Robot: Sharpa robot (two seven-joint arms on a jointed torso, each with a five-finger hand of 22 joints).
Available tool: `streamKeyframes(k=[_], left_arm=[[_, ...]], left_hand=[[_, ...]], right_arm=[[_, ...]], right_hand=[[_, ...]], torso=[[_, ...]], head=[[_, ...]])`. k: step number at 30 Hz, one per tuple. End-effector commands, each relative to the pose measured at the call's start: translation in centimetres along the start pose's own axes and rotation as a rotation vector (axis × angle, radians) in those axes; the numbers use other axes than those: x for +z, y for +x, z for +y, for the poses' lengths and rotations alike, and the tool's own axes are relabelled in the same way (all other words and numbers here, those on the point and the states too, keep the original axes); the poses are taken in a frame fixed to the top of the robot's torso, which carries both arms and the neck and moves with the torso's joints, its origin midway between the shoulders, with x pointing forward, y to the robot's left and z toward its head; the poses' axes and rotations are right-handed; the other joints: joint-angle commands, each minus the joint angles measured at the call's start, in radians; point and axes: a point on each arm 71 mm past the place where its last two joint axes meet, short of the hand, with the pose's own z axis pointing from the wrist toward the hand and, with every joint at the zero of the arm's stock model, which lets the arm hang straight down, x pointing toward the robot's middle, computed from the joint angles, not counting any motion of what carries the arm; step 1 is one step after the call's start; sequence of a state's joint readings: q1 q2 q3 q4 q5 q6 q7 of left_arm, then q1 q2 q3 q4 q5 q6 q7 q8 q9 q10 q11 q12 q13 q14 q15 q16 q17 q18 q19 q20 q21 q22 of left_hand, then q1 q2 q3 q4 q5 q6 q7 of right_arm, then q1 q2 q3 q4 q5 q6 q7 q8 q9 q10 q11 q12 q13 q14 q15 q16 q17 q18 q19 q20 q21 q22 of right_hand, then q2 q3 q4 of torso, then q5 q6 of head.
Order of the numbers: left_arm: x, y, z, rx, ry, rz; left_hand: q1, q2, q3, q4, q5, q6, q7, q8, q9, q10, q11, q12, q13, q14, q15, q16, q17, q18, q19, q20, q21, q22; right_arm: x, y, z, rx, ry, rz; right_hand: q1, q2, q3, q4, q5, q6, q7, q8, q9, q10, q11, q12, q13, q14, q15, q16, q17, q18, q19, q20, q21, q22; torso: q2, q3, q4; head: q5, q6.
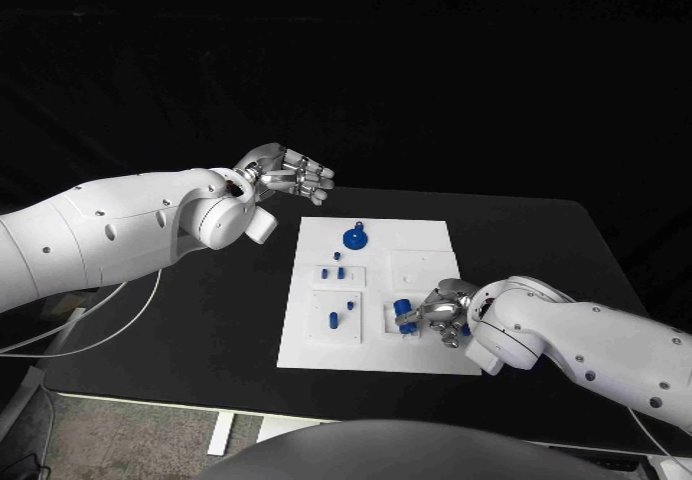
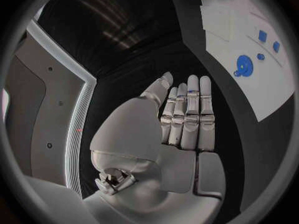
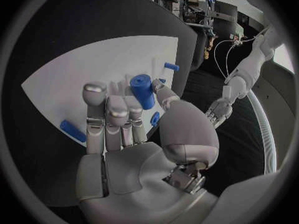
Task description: Assemble the parts on the task board
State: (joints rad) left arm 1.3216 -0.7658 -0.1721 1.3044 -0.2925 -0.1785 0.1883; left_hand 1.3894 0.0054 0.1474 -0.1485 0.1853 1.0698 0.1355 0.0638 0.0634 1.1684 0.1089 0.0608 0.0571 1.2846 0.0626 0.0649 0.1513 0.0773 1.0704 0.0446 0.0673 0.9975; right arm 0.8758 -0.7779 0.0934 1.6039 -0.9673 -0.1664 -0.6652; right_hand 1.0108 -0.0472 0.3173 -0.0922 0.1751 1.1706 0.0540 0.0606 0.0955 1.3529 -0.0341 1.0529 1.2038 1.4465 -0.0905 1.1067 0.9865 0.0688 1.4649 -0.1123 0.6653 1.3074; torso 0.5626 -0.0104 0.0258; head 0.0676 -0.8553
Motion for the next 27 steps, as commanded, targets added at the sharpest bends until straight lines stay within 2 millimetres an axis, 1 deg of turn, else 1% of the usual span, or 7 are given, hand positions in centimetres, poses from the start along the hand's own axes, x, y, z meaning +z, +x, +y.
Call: streamKeyframes(k=[1, 12, 15, 20, 23, 26, 27], left_arm=[[0.0, 0.2, -0.1, -0.009, 0.005, 0.015], [0.0, 0.3, -0.1, -0.010, 0.003, 0.018], [0.0, 0.3, -0.1, -0.009, 0.003, 0.018], [0.0, 0.3, -0.1, -0.010, 0.003, 0.019], [0.0, 0.3, -0.1, -0.010, 0.002, 0.019], [0.0, 0.3, -0.1, -0.010, 0.002, 0.018], [0.0, 0.3, -0.1, -0.009, 0.002, 0.018]], left_hand=[[0.002, -0.012, 0.000, 0.008, 0.000, -0.008, 0.002, 0.001, 0.000, -0.006, 0.001, -0.002, 0.000, 0.005, 0.004, -0.003, 0.001, 0.016, 0.005, 0.002, 0.001, -0.002], [0.001, -0.013, 0.000, 0.011, 0.000, -0.009, 0.003, 0.000, 0.000, -0.006, 0.001, -0.002, 0.000, 0.005, 0.004, -0.003, 0.001, 0.016, 0.005, 0.002, 0.000, -0.005], [0.001, -0.013, 0.000, 0.013, -0.001, -0.010, 0.003, 0.000, 0.000, -0.007, 0.001, -0.002, 0.000, 0.005, 0.005, -0.003, 0.002, 0.016, 0.006, 0.002, 0.000, -0.008], [0.001, -0.013, 0.000, 0.013, -0.001, -0.010, 0.003, 0.000, 0.000, -0.007, 0.001, -0.002, 0.000, 0.005, 0.005, -0.003, 0.002, 0.016, 0.006, 0.002, 0.000, -0.008], [0.001, -0.013, 0.000, 0.013, -0.001, -0.010, 0.003, 0.000, 0.000, -0.007, 0.001, -0.002, 0.000, 0.005, 0.005, -0.003, 0.002, 0.016, 0.006, 0.002, 0.000, -0.009], [0.001, -0.013, 0.000, 0.016, -0.001, -0.012, 0.003, 0.000, 0.000, -0.007, 0.001, -0.002, 0.000, 0.004, 0.005, -0.003, 0.002, 0.016, 0.007, 0.003, 0.000, -0.013], [0.001, -0.013, 0.000, 0.016, -0.001, -0.012, 0.003, 0.000, 0.000, -0.007, 0.001, -0.002, 0.000, 0.004, 0.005, -0.003, 0.002, 0.016, 0.007, 0.003, 0.000, -0.013]], right_arm=[[0.2, 0.2, 0.0, -0.014, 0.010, 0.015], [0.9, 0.4, 0.0, -0.029, 0.022, 0.007], [1.0, 0.4, 0.1, -0.031, 0.022, 0.006], [1.1, 0.5, 0.2, -0.037, 0.022, 0.008], [1.2, 0.7, 0.2, -0.041, 0.023, 0.011], [1.2, 0.8, 0.2, -0.043, 0.023, 0.012], [1.2, 0.8, 0.2, -0.042, 0.022, 0.011]], right_hand=[[-0.005, 0.007, -0.005, 0.000, 0.001, 0.006, 0.001, 0.003, 0.001, -0.003, -0.003, -0.003, -0.002, 0.001, -0.007, -0.005, -0.002, 0.000, 0.050, -0.007, 0.001, 0.068], [-0.004, 0.004, -0.016, 0.010, -0.017, 0.005, 0.002, 0.003, 0.001, -0.005, -0.003, -0.005, -0.003, 0.000, -0.007, -0.005, -0.002, -0.001, 0.050, -0.007, 0.003, 0.069], [-0.002, -0.007, -0.020, 0.027, -0.036, 0.004, 0.003, 0.003, 0.001, -0.006, -0.002, -0.008, -0.005, 0.000, -0.007, -0.007, -0.003, 0.000, 0.050, -0.006, 0.001, 0.068], [0.009, -0.044, -0.011, 0.081, -0.076, 0.000, 0.004, 0.003, 0.003, -0.009, -0.001, -0.012, -0.009, 0.000, -0.005, -0.010, -0.005, 0.001, 0.049, -0.006, -0.002, 0.068], [0.023, -0.078, -0.003, 0.132, -0.097, -0.005, 0.007, 0.003, 0.006, -0.013, 0.001, -0.017, -0.012, -0.001, -0.005, -0.013, -0.006, 0.002, 0.049, -0.005, -0.004, 0.068], [0.027, -0.097, -0.005, 0.163, -0.114, -0.011, 0.009, 0.003, 0.007, -0.015, 0.003, -0.021, -0.016, -0.001, -0.004, -0.014, -0.006, 0.003, 0.049, -0.004, -0.006, 0.068], [0.030, -0.116, -0.007, 0.189, -0.120, -0.016, 0.010, 0.003, 0.008, -0.017, 0.004, -0.023, -0.018, -0.001, -0.004, -0.016, -0.006, 0.003, 0.049, -0.004, -0.007, 0.068]], torso=[[0.000, 0.0003, -0.0005], [0.000, 0.0010, -0.0012], [0.000, 0.0009, -0.0013], [0.000, 0.0004, -0.0010], [0.000, 0.0006, -0.0010], [0.000, 0.0007, -0.0011], [0.000, 0.0008, -0.0011]], head=[[0.002, 0.000], [0.005, 0.000], [0.005, 0.001], [0.005, 0.000], [0.005, 0.000], [0.006, 0.000], [0.006, 0.000]])
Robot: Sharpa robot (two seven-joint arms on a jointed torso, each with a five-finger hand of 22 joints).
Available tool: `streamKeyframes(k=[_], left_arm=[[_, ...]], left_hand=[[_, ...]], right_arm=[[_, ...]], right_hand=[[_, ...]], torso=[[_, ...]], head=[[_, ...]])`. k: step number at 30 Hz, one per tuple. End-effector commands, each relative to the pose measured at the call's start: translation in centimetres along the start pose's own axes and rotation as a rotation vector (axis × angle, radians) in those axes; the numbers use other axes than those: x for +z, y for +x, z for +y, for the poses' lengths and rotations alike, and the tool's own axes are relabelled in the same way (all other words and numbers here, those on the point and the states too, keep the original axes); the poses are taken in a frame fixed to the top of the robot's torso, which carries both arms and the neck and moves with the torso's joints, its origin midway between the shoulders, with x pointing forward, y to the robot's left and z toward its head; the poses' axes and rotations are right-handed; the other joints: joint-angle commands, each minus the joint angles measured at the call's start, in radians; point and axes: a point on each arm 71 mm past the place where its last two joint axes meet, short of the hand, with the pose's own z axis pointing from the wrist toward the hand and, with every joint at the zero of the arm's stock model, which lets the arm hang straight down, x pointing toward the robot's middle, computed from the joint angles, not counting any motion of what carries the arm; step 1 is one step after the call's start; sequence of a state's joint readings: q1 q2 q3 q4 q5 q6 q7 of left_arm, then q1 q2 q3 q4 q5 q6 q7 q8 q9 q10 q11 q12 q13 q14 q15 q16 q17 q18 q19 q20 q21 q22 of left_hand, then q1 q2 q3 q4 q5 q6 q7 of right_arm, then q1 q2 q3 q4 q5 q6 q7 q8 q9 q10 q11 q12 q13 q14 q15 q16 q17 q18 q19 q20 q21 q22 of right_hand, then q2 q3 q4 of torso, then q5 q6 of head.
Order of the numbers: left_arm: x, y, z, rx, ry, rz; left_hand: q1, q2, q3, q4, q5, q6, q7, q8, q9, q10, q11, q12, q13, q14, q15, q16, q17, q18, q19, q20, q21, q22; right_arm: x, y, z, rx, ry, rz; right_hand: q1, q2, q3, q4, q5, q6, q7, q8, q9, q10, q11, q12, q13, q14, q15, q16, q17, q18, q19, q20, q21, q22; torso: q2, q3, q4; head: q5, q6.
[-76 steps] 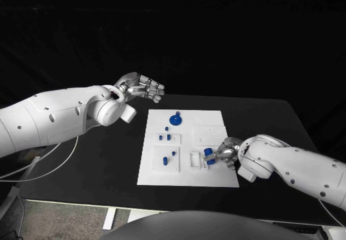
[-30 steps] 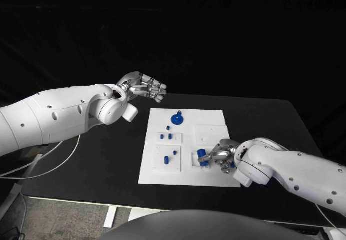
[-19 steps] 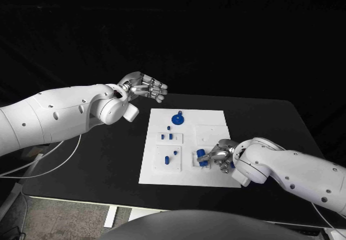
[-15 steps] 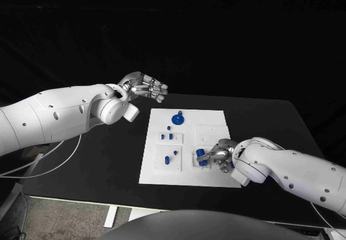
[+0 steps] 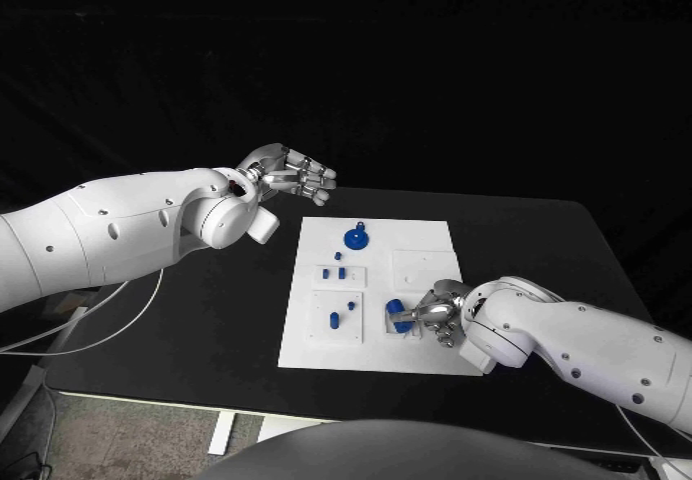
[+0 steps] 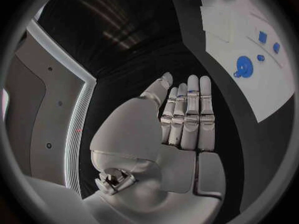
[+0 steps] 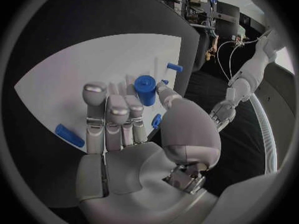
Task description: Assemble the parts on the task board
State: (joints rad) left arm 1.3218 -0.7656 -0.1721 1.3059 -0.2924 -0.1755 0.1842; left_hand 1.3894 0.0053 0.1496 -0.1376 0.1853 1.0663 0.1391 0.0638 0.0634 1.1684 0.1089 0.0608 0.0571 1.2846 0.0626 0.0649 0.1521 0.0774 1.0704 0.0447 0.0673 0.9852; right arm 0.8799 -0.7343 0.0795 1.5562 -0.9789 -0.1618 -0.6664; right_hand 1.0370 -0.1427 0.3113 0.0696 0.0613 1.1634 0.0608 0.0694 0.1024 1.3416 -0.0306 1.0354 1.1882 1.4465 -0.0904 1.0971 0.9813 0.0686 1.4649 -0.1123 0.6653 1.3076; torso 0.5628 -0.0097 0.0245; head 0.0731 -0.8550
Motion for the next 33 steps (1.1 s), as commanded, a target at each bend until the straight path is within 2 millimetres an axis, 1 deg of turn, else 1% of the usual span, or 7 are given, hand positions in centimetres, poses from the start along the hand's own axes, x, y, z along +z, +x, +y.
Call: streamKeyframes(k=[1, 2, 4, 8, 12, 21, 33], left_arm=[[0.0, 0.2, -0.1, -0.009, 0.006, 0.014], [0.0, 0.2, -0.1, -0.009, 0.006, 0.014], [0.0, 0.2, -0.1, -0.009, 0.005, 0.014], [0.0, 0.2, -0.1, -0.009, 0.005, 0.013], [0.0, 0.2, -0.1, -0.009, 0.004, 0.014], [0.0, 0.2, -0.1, -0.009, 0.003, 0.015], [-0.1, 0.0, 0.0, -0.009, 0.001, 0.011]], left_hand=[[0.001, -0.013, -0.002, 0.005, -0.001, -0.008, -0.001, 0.000, 0.000, -0.007, 0.001, -0.002, 0.000, 0.004, 0.005, -0.003, 0.001, 0.016, 0.007, 0.003, 0.000, -0.001], [0.001, -0.013, -0.002, 0.005, -0.001, -0.008, -0.001, 0.000, 0.000, -0.007, 0.001, -0.002, 0.000, 0.004, 0.005, -0.003, 0.001, 0.016, 0.007, 0.003, 0.000, -0.001], [0.001, -0.013, -0.002, 0.005, -0.001, -0.008, -0.001, 0.000, 0.000, -0.007, 0.001, -0.002, 0.000, 0.004, 0.005, -0.003, 0.001, 0.016, 0.007, 0.003, 0.000, -0.001], [0.001, -0.013, -0.002, 0.005, -0.001, -0.008, -0.001, 0.000, 0.000, -0.007, 0.001, -0.002, 0.000, 0.004, 0.005, -0.003, 0.001, 0.016, 0.007, 0.003, 0.000, -0.001], [0.001, -0.013, -0.002, 0.005, -0.001, -0.008, -0.001, 0.000, 0.000, -0.007, 0.001, -0.002, 0.000, 0.004, 0.005, -0.003, 0.001, 0.016, 0.007, 0.003, 0.000, -0.001], [0.001, -0.015, -0.002, 0.010, -0.001, -0.009, -0.001, 0.001, 0.000, -0.008, 0.001, -0.002, 0.000, 0.004, 0.005, -0.003, 0.002, 0.016, 0.008, 0.003, 0.000, -0.008], [0.001, -0.015, -0.002, 0.010, -0.001, -0.009, -0.001, 0.001, 0.000, -0.008, 0.001, -0.002, 0.000, 0.004, 0.005, -0.003, 0.002, 0.016, 0.008, 0.003, 0.000, -0.008]], right_arm=[[0.1, 0.3, -0.3, -0.025, 0.013, 0.009], [0.1, 0.3, -0.3, -0.025, 0.013, 0.008], [0.2, 0.3, -0.2, -0.023, 0.011, 0.007], [0.2, 0.3, -0.3, -0.022, 0.010, 0.004], [0.1, 0.3, -0.3, -0.021, 0.008, 0.003], [-0.1, 0.3, -0.2, -0.018, -0.012, -0.004], [-1.2, -0.3, -0.5, -0.026, -0.076, -0.033]], right_hand=[[0.002, -0.026, -0.005, 0.035, -0.009, -0.011, 0.003, -0.006, 0.001, -0.007, 0.001, -0.008, -0.004, -0.001, -0.004, -0.008, -0.002, 0.003, 0.049, -0.004, -0.008, 0.068], [0.000, -0.027, -0.006, 0.036, -0.009, -0.012, 0.003, -0.006, 0.001, -0.007, 0.001, -0.008, -0.004, -0.001, -0.004, -0.008, -0.002, 0.004, 0.049, -0.004, -0.008, 0.068], [-0.013, -0.053, -0.023, 0.072, -0.013, -0.019, 0.004, -0.006, -0.001, -0.011, 0.000, -0.015, -0.008, -0.003, -0.005, -0.011, -0.002, 0.003, 0.048, -0.007, -0.011, 0.067], [0.011, -0.050, -0.112, 0.133, -0.013, -0.026, 0.005, -0.005, -0.004, -0.014, 0.001, -0.025, -0.012, -0.002, -0.006, -0.017, -0.002, 0.002, 0.048, -0.008, -0.016, 0.066], [0.032, -0.054, -0.133, 0.168, -0.013, -0.028, 0.005, -0.005, -0.006, -0.013, 0.001, -0.027, -0.011, -0.001, -0.005, -0.021, 0.003, 0.002, 0.049, -0.008, -0.019, 0.067], [0.037, -0.045, -0.130, 0.162, -0.013, -0.023, 0.004, -0.004, -0.005, -0.011, 0.000, -0.025, -0.009, 0.000, -0.006, -0.020, 0.007, 0.001, 0.050, -0.008, -0.017, 0.068], [0.069, -0.033, -0.161, 0.090, -0.007, -0.016, 0.004, -0.005, 0.003, -0.006, 0.001, -0.015, -0.004, 0.002, -0.004, -0.022, 0.007, 0.006, 0.051, -0.005, -0.010, 0.068]], torso=[[0.000, 0.0000, 0.0001], [0.000, 0.0000, 0.0003], [0.000, 0.0000, -0.0001], [0.000, 0.0002, -0.0004], [0.000, 0.0003, -0.0004], [0.000, 0.0011, 0.0000], [-0.001, 0.0005, -0.0009]], head=[[0.001, 0.000], [0.001, 0.000], [0.001, 0.000], [0.001, 0.000], [0.001, -0.001], [0.000, 0.000], [-0.002, 0.002]])
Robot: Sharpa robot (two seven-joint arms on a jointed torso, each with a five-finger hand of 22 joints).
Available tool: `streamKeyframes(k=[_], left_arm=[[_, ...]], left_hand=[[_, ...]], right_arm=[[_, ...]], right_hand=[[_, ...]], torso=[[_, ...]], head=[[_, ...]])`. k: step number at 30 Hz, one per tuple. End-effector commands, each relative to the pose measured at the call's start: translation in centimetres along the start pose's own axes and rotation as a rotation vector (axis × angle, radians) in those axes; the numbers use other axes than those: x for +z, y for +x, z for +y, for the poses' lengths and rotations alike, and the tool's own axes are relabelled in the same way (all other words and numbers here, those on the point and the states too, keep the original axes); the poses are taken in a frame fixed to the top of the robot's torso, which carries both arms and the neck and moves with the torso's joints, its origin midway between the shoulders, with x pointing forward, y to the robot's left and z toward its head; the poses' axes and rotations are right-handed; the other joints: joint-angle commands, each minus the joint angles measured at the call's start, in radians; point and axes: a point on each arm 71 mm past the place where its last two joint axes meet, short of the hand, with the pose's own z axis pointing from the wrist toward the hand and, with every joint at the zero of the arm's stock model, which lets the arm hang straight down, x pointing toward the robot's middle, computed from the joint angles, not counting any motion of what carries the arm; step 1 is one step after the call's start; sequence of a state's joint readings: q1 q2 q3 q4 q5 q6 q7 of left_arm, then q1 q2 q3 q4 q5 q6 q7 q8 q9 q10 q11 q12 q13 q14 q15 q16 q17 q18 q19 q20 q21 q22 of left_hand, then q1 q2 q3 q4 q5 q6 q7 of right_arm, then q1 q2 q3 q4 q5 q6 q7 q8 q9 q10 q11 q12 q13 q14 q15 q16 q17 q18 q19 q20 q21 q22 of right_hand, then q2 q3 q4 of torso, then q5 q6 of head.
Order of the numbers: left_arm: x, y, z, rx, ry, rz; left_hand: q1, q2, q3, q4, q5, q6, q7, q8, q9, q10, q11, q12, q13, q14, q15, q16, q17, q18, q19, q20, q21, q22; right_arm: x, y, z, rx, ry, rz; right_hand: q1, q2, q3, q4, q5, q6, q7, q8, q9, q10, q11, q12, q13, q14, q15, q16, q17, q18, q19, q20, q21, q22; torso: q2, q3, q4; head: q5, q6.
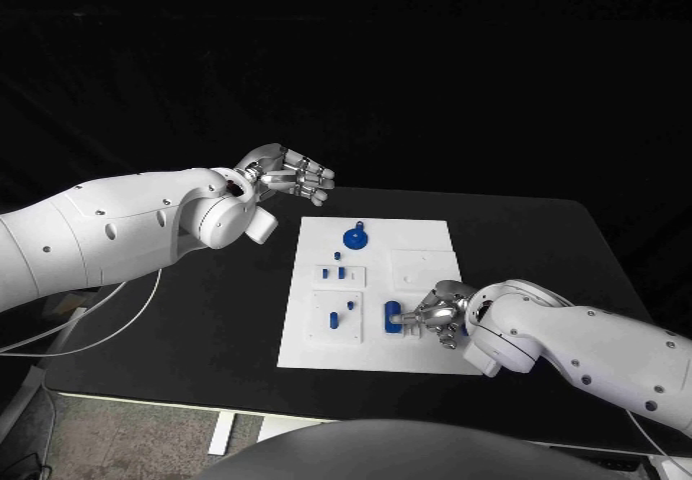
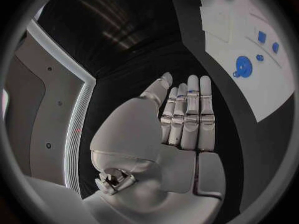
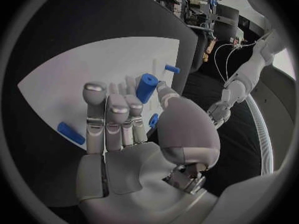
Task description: Assemble the parts on the task board
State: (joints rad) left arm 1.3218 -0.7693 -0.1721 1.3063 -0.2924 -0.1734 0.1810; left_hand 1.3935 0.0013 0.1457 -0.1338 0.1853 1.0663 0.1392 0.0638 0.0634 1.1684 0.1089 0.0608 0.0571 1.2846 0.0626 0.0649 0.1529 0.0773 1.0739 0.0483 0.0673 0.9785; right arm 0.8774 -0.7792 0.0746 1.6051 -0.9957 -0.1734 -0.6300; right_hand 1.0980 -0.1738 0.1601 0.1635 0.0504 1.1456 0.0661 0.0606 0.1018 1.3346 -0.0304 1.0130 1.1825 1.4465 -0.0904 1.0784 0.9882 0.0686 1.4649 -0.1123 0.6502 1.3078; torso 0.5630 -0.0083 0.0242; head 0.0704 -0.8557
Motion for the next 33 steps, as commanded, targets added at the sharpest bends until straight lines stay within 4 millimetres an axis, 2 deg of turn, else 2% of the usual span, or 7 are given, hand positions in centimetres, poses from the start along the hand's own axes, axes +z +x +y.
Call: streamKeyframes(k=[1, 4, 7, 11, 15, 20, 33], left_arm=[[0.00, 0.16, -0.12, -0.008, 0.005, 0.012], [-0.02, 0.14, -0.11, -0.008, 0.005, 0.012], [-0.02, 0.14, -0.10, -0.008, 0.005, 0.012], [-0.02, 0.15, -0.10, -0.009, 0.004, 0.013], [-0.02, 0.15, -0.10, -0.009, 0.004, 0.013], [-0.02, 0.14, -0.09, -0.009, 0.003, 0.013], [0.01, 0.19, -0.10, -0.009, 0.003, 0.015]], left_hand=[[-0.003, -0.010, 0.002, 0.006, -0.001, -0.009, -0.001, 0.001, 0.000, -0.008, 0.001, -0.002, 0.000, 0.004, 0.005, -0.003, 0.001, 0.016, 0.004, -0.001, 0.000, -0.001], [-0.003, -0.010, 0.002, 0.006, -0.001, -0.009, -0.001, 0.001, 0.000, -0.008, 0.001, -0.002, 0.000, 0.004, 0.005, -0.003, 0.001, 0.016, 0.004, -0.001, 0.000, -0.001], [-0.003, -0.010, 0.002, 0.006, -0.001, -0.009, -0.001, 0.001, 0.000, -0.008, 0.001, -0.002, 0.000, 0.004, 0.005, -0.003, 0.001, 0.016, 0.004, -0.001, 0.000, -0.001], [-0.003, -0.010, 0.002, 0.006, -0.001, -0.009, -0.001, 0.001, 0.000, -0.008, 0.001, -0.002, 0.000, 0.004, 0.005, -0.003, 0.001, 0.016, 0.004, -0.001, 0.000, -0.001], [-0.001, -0.011, 0.003, 0.012, 0.000, -0.010, -0.001, 0.001, 0.000, -0.008, 0.001, -0.002, 0.000, 0.004, 0.005, -0.003, 0.002, 0.016, 0.005, -0.001, 0.001, -0.008], [-0.001, -0.011, 0.003, 0.012, 0.000, -0.010, -0.001, 0.001, 0.000, -0.008, 0.001, -0.002, 0.000, 0.004, 0.005, -0.003, 0.002, 0.016, 0.005, -0.001, 0.001, -0.008], [-0.001, -0.012, 0.003, 0.016, 0.000, -0.011, 0.000, 0.000, 0.000, -0.008, 0.001, -0.002, 0.000, 0.004, 0.005, -0.003, 0.002, 0.016, 0.006, -0.001, 0.001, -0.012]], right_arm=[[-0.34, -0.32, 0.05, -0.015, -0.041, -0.023], [-0.61, -0.59, 0.04, -0.020, -0.053, -0.029], [-0.75, -0.70, 0.05, -0.028, -0.059, -0.028], [-0.81, -0.74, 0.09, -0.040, -0.060, -0.029], [-0.77, -0.81, 0.10, -0.049, -0.057, -0.037], [-0.65, -0.78, 0.29, -0.065, -0.057, -0.047], [-0.15, -0.47, 0.98, -0.080, -0.055, -0.068]], right_hand=[[0.013, 0.002, -0.031, -0.007, 0.009, 0.000, -0.001, 0.003, 0.006, 0.002, 0.001, 0.010, 0.002, 0.002, -0.004, -0.002, -0.001, 0.007, 0.051, -0.004, 0.006, 0.068], [0.025, 0.013, -0.079, -0.018, 0.059, -0.001, -0.001, 0.004, 0.010, 0.001, 0.001, 0.011, 0.001, 0.002, -0.003, -0.001, -0.001, 0.009, 0.051, -0.003, 0.010, 0.069], [0.042, 0.071, -0.161, -0.106, 0.159, 0.003, -0.002, 0.002, 0.012, 0.001, 0.000, 0.014, 0.001, 0.002, -0.003, 0.001, -0.001, 0.008, 0.051, -0.004, 0.013, 0.069], [0.058, 0.093, -0.139, -0.162, 0.157, 0.013, -0.003, 0.003, 0.012, 0.003, 0.000, 0.016, 0.001, 0.001, -0.004, 0.002, -0.003, 0.008, 0.051, -0.004, 0.014, 0.069], [0.050, 0.082, -0.077, -0.187, 0.149, 0.023, -0.005, 0.003, 0.009, 0.003, -0.002, 0.016, -0.001, 0.002, -0.006, 0.003, -0.004, 0.006, 0.051, -0.005, 0.015, 0.069], [0.046, 0.088, -0.020, -0.228, 0.149, 0.054, -0.016, 0.003, 0.012, 0.008, -0.010, 0.017, -0.002, 0.001, -0.011, 0.003, -0.004, -0.001, 0.050, -0.011, 0.018, 0.070], [0.042, 0.101, -0.014, -0.246, 0.142, 0.099, -0.033, 0.004, 0.038, 0.014, -0.020, 0.017, -0.002, 0.002, -0.017, 0.002, -0.005, -0.008, 0.051, -0.016, 0.022, 0.070]], torso=[[-0.001, -0.0011, -0.0006], [0.000, -0.0016, -0.0002], [0.000, -0.0016, 0.0002], [0.000, -0.0014, 0.0004], [0.000, -0.0016, 0.0008], [0.000, -0.0016, 0.0008], [0.000, -0.0015, 0.0007]], head=[[0.000, 0.003], [0.000, 0.005], [0.000, 0.002], [0.000, 0.002], [-0.002, 0.001], [-0.002, -0.003], [-0.003, -0.008]])
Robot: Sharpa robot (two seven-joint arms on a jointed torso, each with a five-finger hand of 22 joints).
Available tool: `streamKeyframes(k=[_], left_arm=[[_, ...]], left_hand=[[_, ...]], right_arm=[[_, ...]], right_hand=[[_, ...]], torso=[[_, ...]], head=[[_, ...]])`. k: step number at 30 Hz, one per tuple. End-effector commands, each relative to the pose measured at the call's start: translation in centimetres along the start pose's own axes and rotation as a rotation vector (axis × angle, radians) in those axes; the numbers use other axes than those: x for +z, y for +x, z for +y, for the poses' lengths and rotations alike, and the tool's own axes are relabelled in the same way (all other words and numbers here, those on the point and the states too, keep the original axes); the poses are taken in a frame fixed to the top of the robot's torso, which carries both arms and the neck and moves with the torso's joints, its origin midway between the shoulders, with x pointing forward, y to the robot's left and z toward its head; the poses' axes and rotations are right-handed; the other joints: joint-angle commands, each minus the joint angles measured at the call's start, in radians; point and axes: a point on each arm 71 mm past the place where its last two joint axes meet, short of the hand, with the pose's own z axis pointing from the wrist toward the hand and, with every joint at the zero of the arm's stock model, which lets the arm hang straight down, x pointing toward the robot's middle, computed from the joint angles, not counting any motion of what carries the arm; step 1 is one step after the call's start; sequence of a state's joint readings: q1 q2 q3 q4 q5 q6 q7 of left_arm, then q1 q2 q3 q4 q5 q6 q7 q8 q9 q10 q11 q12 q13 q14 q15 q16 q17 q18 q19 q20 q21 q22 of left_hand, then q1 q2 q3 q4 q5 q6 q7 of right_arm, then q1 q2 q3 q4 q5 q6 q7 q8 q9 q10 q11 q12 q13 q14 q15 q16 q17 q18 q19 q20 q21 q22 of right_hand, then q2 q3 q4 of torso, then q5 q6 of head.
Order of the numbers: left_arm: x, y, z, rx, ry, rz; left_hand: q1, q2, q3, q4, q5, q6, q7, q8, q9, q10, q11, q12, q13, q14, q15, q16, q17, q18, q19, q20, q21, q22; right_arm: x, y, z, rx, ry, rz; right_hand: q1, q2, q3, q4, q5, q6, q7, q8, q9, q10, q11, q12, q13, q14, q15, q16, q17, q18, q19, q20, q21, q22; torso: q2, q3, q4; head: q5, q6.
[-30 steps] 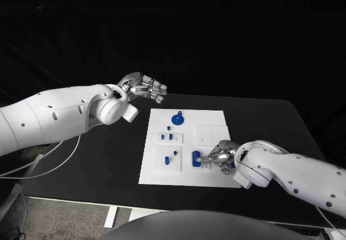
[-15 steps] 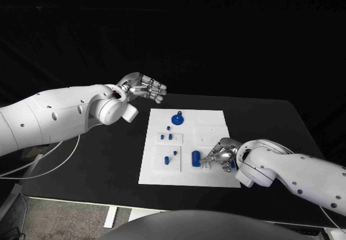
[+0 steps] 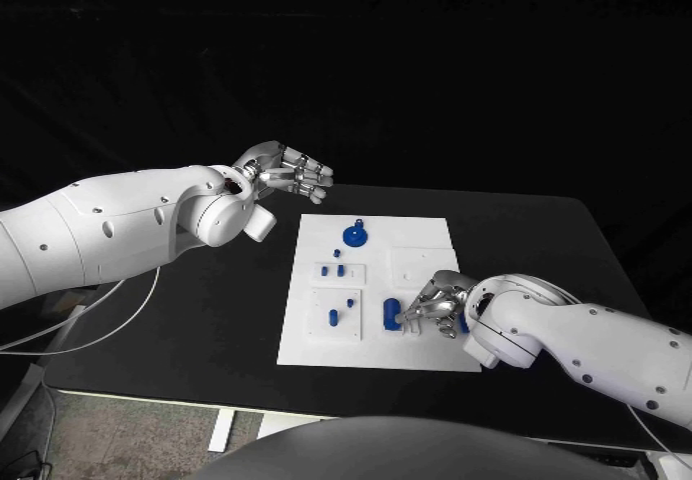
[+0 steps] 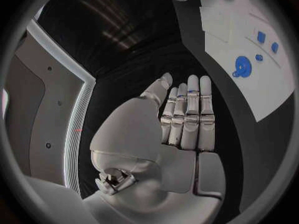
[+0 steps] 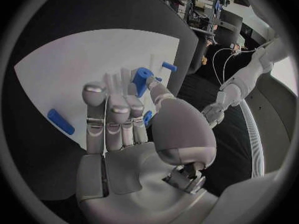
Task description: Assemble the parts on the task board
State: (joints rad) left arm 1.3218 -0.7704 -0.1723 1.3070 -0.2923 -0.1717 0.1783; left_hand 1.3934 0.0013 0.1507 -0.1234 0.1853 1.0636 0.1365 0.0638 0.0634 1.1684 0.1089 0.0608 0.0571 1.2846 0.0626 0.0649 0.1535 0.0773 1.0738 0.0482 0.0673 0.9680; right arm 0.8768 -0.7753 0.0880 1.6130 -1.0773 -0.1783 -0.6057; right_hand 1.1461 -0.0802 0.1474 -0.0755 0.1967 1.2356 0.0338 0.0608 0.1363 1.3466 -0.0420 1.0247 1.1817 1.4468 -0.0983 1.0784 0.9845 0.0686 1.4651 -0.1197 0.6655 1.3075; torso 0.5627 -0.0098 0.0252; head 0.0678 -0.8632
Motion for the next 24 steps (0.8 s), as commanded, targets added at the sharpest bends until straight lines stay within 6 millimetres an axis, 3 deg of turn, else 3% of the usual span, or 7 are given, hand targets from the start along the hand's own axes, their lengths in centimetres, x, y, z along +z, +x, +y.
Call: streamKeyframes(k=[1, 11, 14, 24], left_arm=[[0.04, 0.19, -0.13, -0.008, 0.006, 0.014], [0.03, 0.18, -0.12, -0.008, 0.005, 0.014], [0.03, 0.17, -0.12, -0.008, 0.005, 0.014], [0.01, 0.14, -0.10, -0.008, 0.005, 0.014]], left_hand=[[-0.001, -0.012, -0.002, 0.006, 0.000, -0.008, 0.002, 0.000, 0.000, -0.008, 0.001, -0.002, 0.000, 0.004, 0.005, -0.003, 0.001, 0.016, 0.006, 0.000, 0.001, -0.001], [-0.001, -0.012, -0.002, 0.006, 0.000, -0.008, 0.002, 0.000, 0.000, -0.008, 0.001, -0.002, 0.000, 0.004, 0.005, -0.003, 0.001, 0.016, 0.006, 0.000, 0.001, -0.001], [-0.001, -0.012, -0.002, 0.006, 0.000, -0.008, 0.002, 0.000, 0.000, -0.008, 0.001, -0.002, 0.000, 0.004, 0.005, -0.003, 0.001, 0.016, 0.006, 0.000, 0.001, -0.001], [0.002, -0.013, 0.001, 0.010, 0.002, -0.008, 0.002, 0.001, 0.000, -0.008, 0.001, -0.002, 0.000, 0.003, 0.005, -0.003, 0.001, 0.016, 0.006, -0.001, 0.001, -0.005]], right_arm=[[0.09, 0.04, 0.08, -0.025, 0.000, -0.014], [0.36, -0.01, -0.02, -0.038, 0.012, -0.031], [0.44, -0.05, -0.04, -0.050, 0.014, -0.041], [0.56, -0.36, -0.44, -0.076, 0.022, -0.076]], right_hand=[[-0.007, 0.007, -0.002, -0.007, -0.003, 0.011, -0.002, 0.004, 0.006, 0.002, -0.009, 0.005, -0.001, 0.002, -0.009, 0.002, -0.002, -0.008, 0.051, -0.009, 0.007, 0.070], [-0.005, 0.013, 0.001, -0.011, 0.000, 0.018, -0.005, 0.003, 0.015, 0.004, -0.011, 0.007, 0.000, 0.002, -0.010, 0.003, -0.002, -0.010, 0.051, -0.010, 0.008, 0.071], [-0.005, 0.025, 0.007, -0.028, -0.005, 0.020, -0.007, 0.003, 0.023, 0.006, -0.013, 0.007, 0.001, 0.003, -0.011, 0.004, -0.002, -0.012, 0.052, -0.012, 0.010, 0.071], [-0.014, 0.028, 0.050, -0.050, -0.006, 0.023, -0.010, 0.003, 0.028, 0.009, -0.015, 0.004, 0.000, 0.002, -0.012, 0.003, -0.005, -0.014, 0.052, -0.013, 0.013, 0.071]], torso=[[0.000, 0.0000, -0.0006], [0.000, 0.0001, -0.0008], [0.000, 0.0004, -0.0006], [0.000, 0.0009, -0.0017]], head=[[0.000, 0.000], [0.001, -0.001], [0.001, -0.002], [-0.001, -0.001]])
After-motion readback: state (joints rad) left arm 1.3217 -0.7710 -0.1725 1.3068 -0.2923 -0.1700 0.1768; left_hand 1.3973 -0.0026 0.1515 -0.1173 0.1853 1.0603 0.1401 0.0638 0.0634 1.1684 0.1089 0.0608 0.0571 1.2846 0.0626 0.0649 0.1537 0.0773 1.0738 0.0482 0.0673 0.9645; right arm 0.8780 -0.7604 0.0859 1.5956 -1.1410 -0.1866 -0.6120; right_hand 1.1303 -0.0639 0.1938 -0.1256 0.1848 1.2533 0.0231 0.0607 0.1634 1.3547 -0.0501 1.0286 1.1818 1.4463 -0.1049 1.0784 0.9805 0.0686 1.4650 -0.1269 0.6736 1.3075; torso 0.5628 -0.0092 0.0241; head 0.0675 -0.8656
